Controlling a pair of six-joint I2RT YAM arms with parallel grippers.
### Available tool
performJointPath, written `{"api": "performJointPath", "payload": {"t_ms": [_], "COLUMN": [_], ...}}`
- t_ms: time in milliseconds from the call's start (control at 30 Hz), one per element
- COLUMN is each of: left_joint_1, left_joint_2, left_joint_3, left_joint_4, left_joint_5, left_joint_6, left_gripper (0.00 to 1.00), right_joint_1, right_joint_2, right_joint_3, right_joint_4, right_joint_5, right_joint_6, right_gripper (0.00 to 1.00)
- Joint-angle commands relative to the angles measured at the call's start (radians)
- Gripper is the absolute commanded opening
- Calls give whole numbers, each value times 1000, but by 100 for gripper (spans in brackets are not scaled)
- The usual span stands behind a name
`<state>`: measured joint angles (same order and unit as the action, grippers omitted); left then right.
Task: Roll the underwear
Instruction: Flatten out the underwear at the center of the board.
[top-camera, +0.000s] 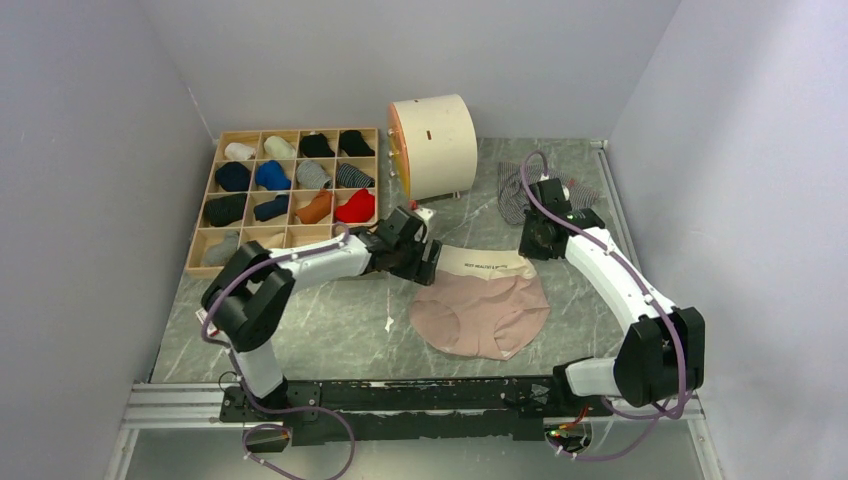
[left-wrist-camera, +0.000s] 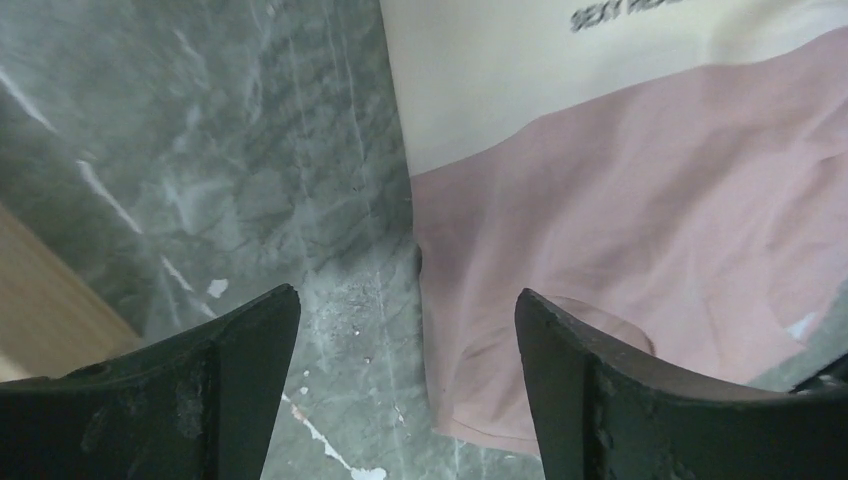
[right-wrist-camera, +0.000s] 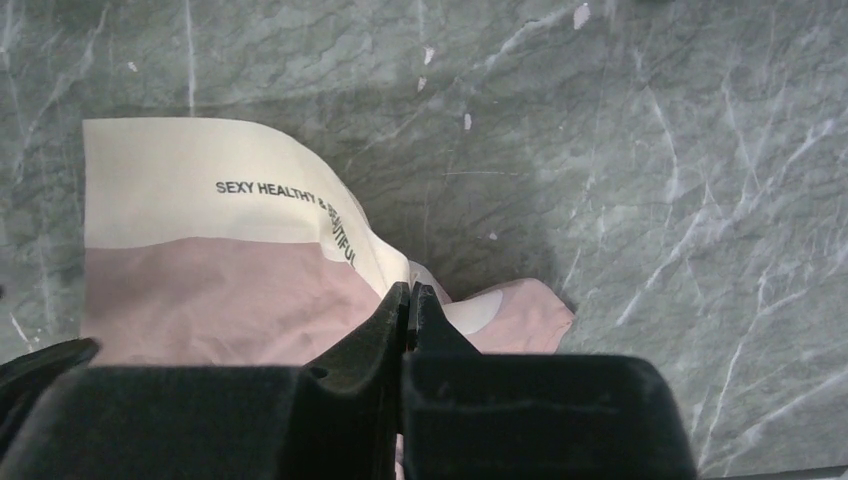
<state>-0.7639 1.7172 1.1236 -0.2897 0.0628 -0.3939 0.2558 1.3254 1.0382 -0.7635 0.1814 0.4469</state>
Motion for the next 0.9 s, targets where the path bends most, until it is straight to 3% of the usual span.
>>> {"api": "performJointPath", "payload": {"t_ms": [0, 167, 300, 367, 433, 500, 567, 633, 667, 800, 867], "left_joint_1": [-30, -74, -127, -167, -221, -291, -360, -421, -434, -436, -427], "left_joint_2": [78, 138, 135, 133, 143, 171, 214, 259, 273, 192, 102], "left_joint_3": [29, 52, 85, 127, 188, 277, 349, 400, 403, 252, 177], "left_joint_4": [32, 50, 75, 79, 56, 3, -58, -144, -176, -82, -9], "left_joint_5": [-4, 21, 19, 1, -42, -123, -199, -314, -353, -344, -351], "left_joint_6": [4, -3, -8, 1, 27, 68, 114, 119, 104, 49, 24], "left_gripper": [81, 56, 22, 10, 5, 5, 12, 38, 40, 66, 72], "right_joint_1": [-5, -6, -12, -19, -27, -38, -53, -75, -87, -123, -132], "right_joint_2": [-7, -12, -18, -21, -26, -28, -27, -27, -30, -48, -48], "right_joint_3": [49, 39, 21, 6, -14, -33, -50, -69, -82, -119, -126], "right_joint_4": [11, 15, 19, 23, 37, 50, 58, 70, 75, 107, 113], "right_joint_5": [-27, -32, -18, -13, -10, -5, 1, -4, -10, -47, -59], "right_joint_6": [-21, -31, -25, -11, 5, 13, 20, 25, 31, 48, 51], "right_gripper": [0, 0, 0, 0, 0, 0, 0, 0, 0, 0, 0]}}
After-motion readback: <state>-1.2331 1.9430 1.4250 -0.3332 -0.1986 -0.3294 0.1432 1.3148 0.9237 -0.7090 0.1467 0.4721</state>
